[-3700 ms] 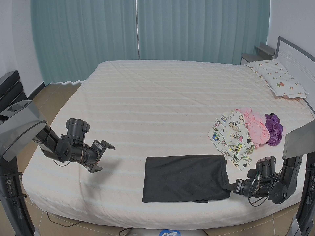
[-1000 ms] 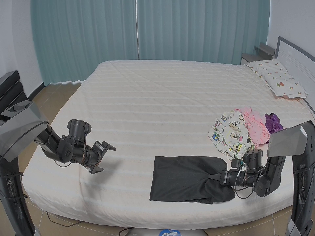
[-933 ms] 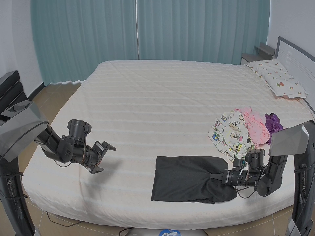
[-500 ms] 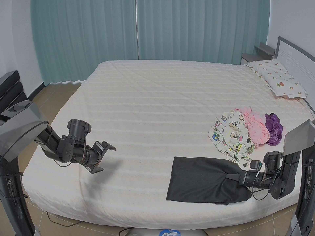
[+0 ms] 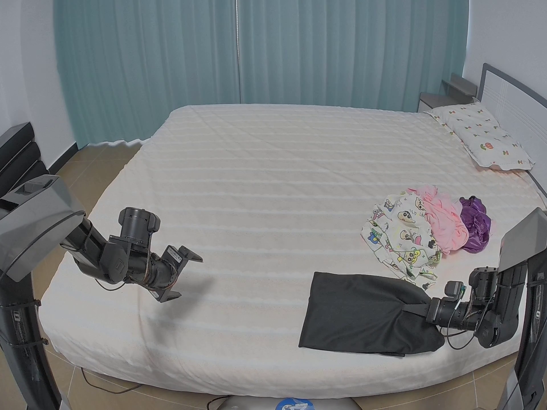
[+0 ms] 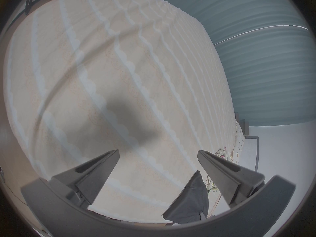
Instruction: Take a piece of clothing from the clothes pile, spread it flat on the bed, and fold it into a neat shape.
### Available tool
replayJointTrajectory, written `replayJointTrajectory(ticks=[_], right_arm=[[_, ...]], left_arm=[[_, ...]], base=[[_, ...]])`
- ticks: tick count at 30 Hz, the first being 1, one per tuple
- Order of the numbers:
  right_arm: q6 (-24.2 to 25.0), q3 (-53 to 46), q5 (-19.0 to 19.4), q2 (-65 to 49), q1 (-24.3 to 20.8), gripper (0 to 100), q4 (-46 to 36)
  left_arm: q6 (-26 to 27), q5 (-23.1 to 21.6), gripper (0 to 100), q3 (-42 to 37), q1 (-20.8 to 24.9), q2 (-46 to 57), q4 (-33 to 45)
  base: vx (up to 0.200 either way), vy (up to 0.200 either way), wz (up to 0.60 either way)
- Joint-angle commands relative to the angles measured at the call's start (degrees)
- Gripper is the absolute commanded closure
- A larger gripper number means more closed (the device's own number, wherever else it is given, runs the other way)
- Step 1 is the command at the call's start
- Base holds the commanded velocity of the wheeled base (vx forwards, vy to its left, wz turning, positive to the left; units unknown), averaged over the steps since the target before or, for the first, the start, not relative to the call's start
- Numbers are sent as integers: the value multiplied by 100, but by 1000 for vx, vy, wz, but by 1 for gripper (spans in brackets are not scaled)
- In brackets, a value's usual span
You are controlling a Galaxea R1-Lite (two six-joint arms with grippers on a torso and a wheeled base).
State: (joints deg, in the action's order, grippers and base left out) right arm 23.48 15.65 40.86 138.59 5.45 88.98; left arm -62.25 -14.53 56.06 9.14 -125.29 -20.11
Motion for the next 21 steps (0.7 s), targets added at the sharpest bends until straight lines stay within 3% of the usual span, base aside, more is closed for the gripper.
replayJointTrajectory(ticks=[1,21], right_arm=[[-1,78,1,18,167,100,93],[16,175,-8,-17,563,100,49]], left_arm=[[2,3,0,1,9,-4,-1],[2,3,0,1,9,-4,-1]], base=[[0,-200,0],[0,-200,0]])
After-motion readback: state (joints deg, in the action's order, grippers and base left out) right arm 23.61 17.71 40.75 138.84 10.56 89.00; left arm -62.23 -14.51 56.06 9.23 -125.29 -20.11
